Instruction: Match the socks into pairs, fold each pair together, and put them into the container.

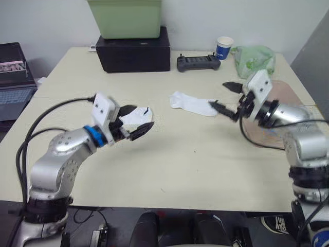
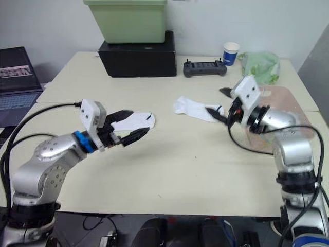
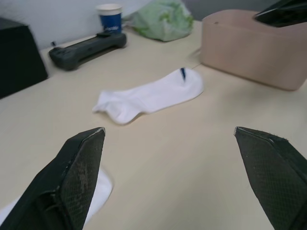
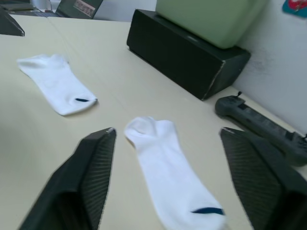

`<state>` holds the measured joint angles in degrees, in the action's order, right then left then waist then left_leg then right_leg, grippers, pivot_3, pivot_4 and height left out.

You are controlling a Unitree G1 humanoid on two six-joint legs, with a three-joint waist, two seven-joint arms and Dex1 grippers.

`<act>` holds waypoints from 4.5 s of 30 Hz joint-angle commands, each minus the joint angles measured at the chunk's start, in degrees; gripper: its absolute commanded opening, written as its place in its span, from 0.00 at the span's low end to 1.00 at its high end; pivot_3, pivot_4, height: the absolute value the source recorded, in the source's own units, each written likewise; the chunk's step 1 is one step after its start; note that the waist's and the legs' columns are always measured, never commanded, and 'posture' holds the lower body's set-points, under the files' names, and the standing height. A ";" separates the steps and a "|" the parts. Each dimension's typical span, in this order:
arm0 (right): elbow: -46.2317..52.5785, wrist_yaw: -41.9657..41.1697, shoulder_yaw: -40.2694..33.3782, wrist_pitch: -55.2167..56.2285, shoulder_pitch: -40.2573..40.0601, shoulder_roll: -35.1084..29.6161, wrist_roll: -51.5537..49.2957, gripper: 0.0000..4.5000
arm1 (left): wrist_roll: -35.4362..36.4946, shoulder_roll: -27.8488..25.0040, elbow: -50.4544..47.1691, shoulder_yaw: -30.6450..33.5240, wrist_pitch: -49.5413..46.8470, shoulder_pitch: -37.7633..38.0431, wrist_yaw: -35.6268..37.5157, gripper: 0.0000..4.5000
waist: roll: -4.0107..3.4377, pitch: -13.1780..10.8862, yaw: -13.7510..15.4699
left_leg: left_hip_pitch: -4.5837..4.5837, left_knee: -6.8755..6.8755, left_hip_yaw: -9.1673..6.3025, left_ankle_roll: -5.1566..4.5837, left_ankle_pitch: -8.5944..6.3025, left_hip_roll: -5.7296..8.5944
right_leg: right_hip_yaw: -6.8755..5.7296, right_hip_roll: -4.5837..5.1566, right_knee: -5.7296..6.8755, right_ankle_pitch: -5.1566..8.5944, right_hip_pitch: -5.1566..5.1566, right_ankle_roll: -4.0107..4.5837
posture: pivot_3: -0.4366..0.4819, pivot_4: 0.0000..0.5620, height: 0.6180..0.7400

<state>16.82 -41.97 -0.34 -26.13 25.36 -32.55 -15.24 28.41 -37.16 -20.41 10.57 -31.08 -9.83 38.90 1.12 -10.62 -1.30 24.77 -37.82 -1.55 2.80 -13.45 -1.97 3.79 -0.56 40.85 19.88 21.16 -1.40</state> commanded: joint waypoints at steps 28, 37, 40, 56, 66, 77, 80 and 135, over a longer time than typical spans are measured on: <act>8.49 3.95 3.93 1.61 -15.32 4.05 -0.51 1.00 | -5.97 6.00 1.45 7.99 11.75 17.48 -7.68 1.00 | 0.08 0.06 -0.50 | -0.27 0.03 0.02 -0.07 0.01 0.15 | 0.00 0.06 0.23 -0.03 -0.15 -0.04 | 0.48 0.27 1.00; 7.37 4.41 5.02 0.09 -11.85 3.88 -0.03 1.00 | -11.89 6.87 18.34 -1.98 11.25 -4.53 -7.67 1.00 | 0.12 0.05 -0.09 | -0.22 -0.02 -0.10 -0.08 0.01 0.27 | -0.16 0.09 0.10 0.00 -0.28 -0.09 | 0.48 0.27 1.00; 7.55 5.05 4.84 -0.37 -11.55 3.74 0.33 1.00 | -13.23 7.26 24.59 -5.03 10.42 -10.66 -5.98 1.00 | 0.14 0.06 -0.29 | -0.23 -0.04 -0.07 -0.08 0.02 0.26 | -0.18 0.07 0.14 -0.01 -0.26 -0.09 | 0.48 0.27 1.00; 9.77 7.14 3.77 -3.09 -11.84 2.85 0.41 1.00 | -19.02 7.81 41.95 -10.57 7.60 -22.40 -3.46 0.58 | 0.13 0.06 -0.51 | -0.15 -0.06 0.01 -0.08 0.02 0.21 | -0.17 -0.02 0.26 -0.01 -0.04 -0.09 | 0.48 0.27 1.00; 10.31 6.15 4.21 -3.46 -11.26 2.70 -0.65 1.00 | -17.53 6.74 39.26 -8.97 8.62 -21.12 -0.97 0.00 | 0.13 0.06 -0.52 | -0.14 -0.06 -0.01 -0.08 0.02 0.21 | -0.17 0.00 0.26 -0.01 -0.04 -0.09 | 0.48 0.27 1.00; 11.24 0.94 1.89 -3.84 -11.42 1.27 -7.36 1.00 | -10.64 4.32 12.07 -11.66 -5.55 -8.93 5.90 0.00 | 0.13 0.06 -0.52 | -0.10 -0.05 -0.04 -0.08 0.02 0.18 | -0.04 0.05 0.23 -0.01 -0.05 -0.09 | 0.48 0.27 1.00; 8.80 0.38 0.98 -2.94 -11.59 0.17 -6.99 1.00 | -5.11 3.81 0.82 -14.52 -14.26 -4.96 7.79 0.00 | 0.13 0.06 -0.52 | -0.09 -0.05 -0.04 -0.08 0.02 0.20 | -0.02 0.05 0.22 -0.01 -0.06 -0.10 | 0.48 0.27 1.00; 10.67 6.85 7.45 -15.18 -20.49 3.79 -5.90 0.00 | -2.53 3.54 12.31 -2.48 -1.57 0.03 3.09 0.01 | 0.12 0.07 -0.50 | -0.10 -0.03 -0.06 -0.08 0.02 0.18 | -0.02 0.04 0.20 0.00 -0.04 -0.10 | 0.48 0.27 1.00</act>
<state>26.64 -34.84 7.89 -41.99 4.15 -28.75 -20.40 24.28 -33.51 -5.25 6.10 -32.56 -9.01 41.42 1.24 -10.55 -1.81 24.67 -37.85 -1.61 2.72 -13.44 -1.79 3.76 -0.53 41.05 19.88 21.12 -1.50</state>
